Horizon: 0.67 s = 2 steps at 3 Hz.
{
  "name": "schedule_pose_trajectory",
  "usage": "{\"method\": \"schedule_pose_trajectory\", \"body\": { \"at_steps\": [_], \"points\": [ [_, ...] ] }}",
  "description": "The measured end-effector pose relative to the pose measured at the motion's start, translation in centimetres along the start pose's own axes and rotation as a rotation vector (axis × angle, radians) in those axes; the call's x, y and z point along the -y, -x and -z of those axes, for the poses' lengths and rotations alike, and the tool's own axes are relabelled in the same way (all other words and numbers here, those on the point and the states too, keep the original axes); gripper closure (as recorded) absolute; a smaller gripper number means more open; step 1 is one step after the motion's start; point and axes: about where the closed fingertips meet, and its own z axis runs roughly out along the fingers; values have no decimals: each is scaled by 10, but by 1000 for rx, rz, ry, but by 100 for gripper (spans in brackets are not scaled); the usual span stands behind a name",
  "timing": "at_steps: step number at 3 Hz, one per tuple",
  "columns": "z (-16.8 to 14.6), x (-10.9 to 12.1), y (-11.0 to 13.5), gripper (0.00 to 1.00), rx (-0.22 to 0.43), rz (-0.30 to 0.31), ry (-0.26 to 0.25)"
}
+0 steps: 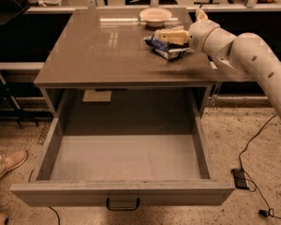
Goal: Pick blue chip bag from top drawer and place on counter
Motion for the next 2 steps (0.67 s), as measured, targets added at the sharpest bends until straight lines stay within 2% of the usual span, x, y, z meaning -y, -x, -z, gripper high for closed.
{"method": "schedule_pose_trajectory", "body": {
  "at_steps": [1, 2],
  "points": [
    [42, -8, 22, 0, 47, 25, -2],
    [95, -29, 66, 0, 102, 96, 17]
  ]
}}
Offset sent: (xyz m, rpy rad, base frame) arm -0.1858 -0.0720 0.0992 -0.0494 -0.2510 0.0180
